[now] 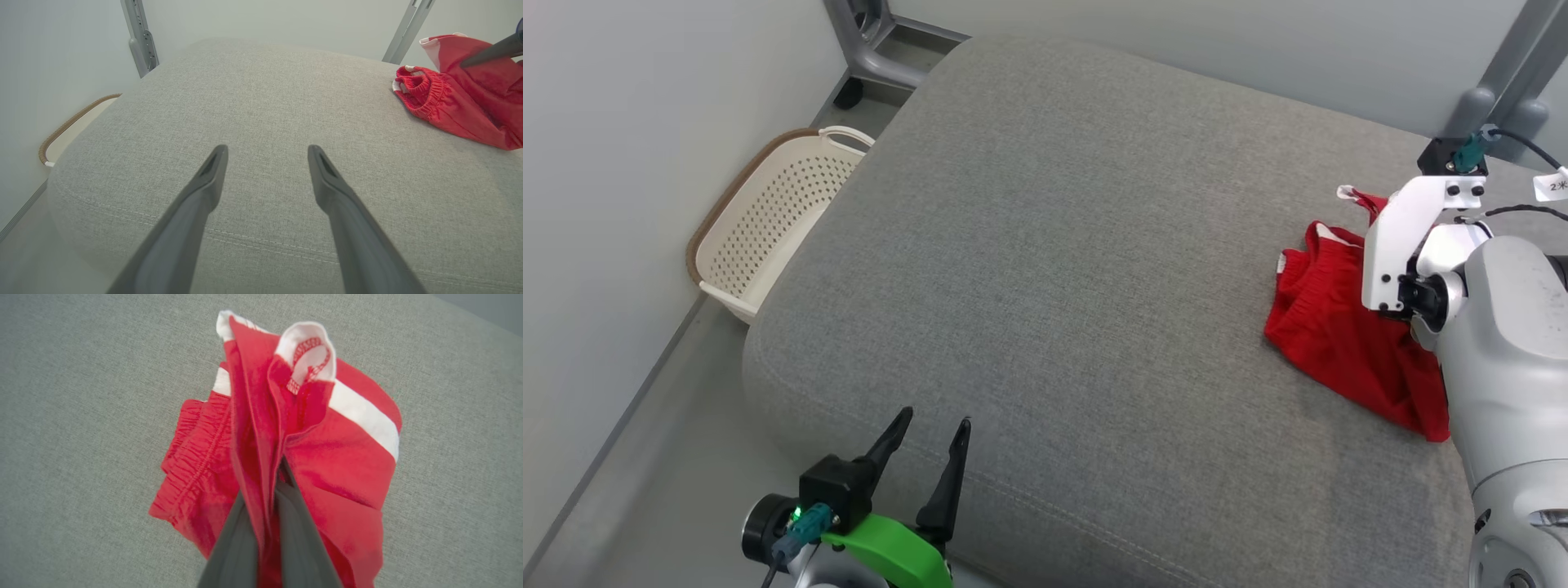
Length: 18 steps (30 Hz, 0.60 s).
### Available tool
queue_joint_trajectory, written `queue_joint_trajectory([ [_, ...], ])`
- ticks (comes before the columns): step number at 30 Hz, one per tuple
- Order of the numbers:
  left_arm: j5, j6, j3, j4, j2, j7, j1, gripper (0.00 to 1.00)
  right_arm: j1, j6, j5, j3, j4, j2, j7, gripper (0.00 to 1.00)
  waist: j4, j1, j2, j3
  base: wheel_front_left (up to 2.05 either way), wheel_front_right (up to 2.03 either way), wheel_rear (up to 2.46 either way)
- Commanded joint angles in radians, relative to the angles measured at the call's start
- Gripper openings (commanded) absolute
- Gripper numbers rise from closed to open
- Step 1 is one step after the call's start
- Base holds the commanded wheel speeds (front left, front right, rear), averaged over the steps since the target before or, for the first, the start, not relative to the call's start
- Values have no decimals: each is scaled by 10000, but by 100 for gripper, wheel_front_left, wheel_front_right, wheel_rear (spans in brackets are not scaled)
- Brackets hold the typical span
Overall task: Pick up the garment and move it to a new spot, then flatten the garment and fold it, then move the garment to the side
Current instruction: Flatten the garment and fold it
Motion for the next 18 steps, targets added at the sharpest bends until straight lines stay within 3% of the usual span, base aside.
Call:
queue_joint_trajectory([
  [1,-14,-29,-3,6,-45,-24,98,100,-117,-9,-74,-52,67,-7,-78,0,271,-1,0,9,0,0,0],
  [10,-51,60,-154,-40,-121,-55,179,100,-369,-6,-595,-398,890,267,-578,0,644,-1,0,99,0,0,0],
  [11,-57,76,-160,-43,-119,-71,183,100,-403,-6,-603,-379,967,277,-649,62,646,-1,0,105,0,0,0],
  [12,-63,95,-158,-42,-115,-78,180,100,-439,-6,-588,-377,1050,287,-714,100,644,-1,0,105,0,0,0],
  [18,-85,150,-109,30,17,-90,222,100,-561,-6,-421,-214,1390,447,-1174,100,480,-1,0,-139,0,0,0],
])
